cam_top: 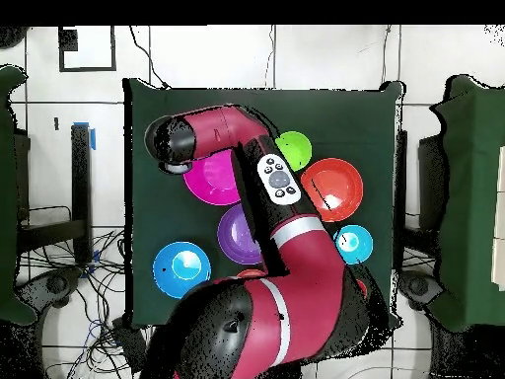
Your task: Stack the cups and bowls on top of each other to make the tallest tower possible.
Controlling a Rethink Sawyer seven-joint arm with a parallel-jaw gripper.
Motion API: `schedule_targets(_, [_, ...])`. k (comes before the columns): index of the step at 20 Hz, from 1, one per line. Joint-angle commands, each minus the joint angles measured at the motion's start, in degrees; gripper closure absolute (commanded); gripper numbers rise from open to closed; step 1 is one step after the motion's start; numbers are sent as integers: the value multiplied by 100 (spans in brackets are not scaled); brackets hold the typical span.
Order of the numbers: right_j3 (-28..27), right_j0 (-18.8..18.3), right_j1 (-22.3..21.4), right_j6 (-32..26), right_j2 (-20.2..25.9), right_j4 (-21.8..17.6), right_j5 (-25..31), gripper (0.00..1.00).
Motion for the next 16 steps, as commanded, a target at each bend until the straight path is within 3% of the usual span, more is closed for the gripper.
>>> schedule_targets(1, [-51, -130, 190, -1781, 305, -284, 50, 0])
schedule_targets(9, [2, -207, 104, -1832, 376, -294, 211, 0])
schedule_targets(16, [57, -406, -149, -2212, 421, -284, 628, 0])
